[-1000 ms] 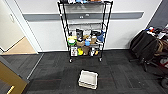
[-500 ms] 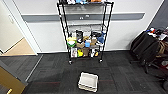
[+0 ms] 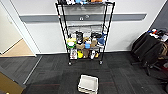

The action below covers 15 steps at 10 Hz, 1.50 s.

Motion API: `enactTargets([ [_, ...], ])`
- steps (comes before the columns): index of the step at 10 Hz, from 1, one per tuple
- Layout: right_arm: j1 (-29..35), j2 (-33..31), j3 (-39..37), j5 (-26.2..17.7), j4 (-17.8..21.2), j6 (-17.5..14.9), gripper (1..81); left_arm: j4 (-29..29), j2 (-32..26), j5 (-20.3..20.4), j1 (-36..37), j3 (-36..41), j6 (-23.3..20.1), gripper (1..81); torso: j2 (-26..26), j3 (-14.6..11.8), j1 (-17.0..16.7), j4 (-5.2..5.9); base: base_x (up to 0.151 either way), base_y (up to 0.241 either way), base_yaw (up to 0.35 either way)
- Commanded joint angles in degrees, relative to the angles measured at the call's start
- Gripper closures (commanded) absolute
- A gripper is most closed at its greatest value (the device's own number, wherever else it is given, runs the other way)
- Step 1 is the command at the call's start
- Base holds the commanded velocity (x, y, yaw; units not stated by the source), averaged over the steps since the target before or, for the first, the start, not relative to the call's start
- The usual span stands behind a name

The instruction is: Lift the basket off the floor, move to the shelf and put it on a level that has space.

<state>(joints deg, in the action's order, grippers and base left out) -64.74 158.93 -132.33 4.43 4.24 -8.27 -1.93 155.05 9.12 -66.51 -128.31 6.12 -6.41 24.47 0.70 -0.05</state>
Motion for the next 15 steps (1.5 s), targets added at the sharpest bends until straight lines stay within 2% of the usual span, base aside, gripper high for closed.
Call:
enactTargets([
  [1,3.2,-0.7,-0.1,-2.3,0.6,0.5,1.0,0.0,-1.1,-2.3,2.7,0.8,0.0,1.0,0.0,0.0,0.0,0.0,0.112,0.0,0.0],
  [15,2.6,0.2,-1.6,-1.5,0.6,0.5,1.0,-0.4,-1.2,-2.4,2.0,0.9,0.0,1.0,0.0,0.0,0.0,0.0,0.109,0.0,0.0],
])
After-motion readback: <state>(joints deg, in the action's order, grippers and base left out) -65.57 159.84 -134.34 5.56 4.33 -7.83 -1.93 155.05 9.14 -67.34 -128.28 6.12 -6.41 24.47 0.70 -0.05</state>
